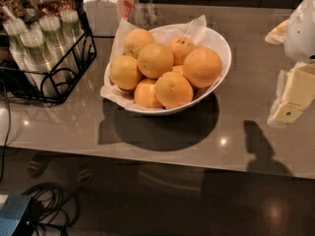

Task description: Pick orange from white bowl

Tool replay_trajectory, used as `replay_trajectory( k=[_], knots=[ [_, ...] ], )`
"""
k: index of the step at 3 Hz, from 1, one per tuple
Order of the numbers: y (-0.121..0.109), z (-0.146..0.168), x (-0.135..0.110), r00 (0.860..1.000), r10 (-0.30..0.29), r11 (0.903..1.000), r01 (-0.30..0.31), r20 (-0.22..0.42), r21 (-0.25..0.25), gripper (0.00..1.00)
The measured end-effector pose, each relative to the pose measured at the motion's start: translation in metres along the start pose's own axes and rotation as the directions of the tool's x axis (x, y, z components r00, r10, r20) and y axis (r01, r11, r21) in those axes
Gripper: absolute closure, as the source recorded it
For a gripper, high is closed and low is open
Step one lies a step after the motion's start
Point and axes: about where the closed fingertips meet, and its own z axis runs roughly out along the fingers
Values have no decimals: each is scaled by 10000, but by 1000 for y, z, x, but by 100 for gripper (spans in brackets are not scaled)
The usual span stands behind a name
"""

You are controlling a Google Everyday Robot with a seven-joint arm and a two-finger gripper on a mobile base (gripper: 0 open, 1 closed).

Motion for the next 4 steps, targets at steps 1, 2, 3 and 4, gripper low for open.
replay_trajectory(
  k=[1,2,3,4],
  knots=[
    [0,0,0,10000,-2,10000,2,4,-2,0],
    [-25,17,-41,9943,-520,9973,566,933,-474,0],
    [-33,19,-47,9922,-542,9975,589,1123,-391,0],
    [-40,25,-58,9832,-367,9982,444,1786,-395,0]
  ],
)
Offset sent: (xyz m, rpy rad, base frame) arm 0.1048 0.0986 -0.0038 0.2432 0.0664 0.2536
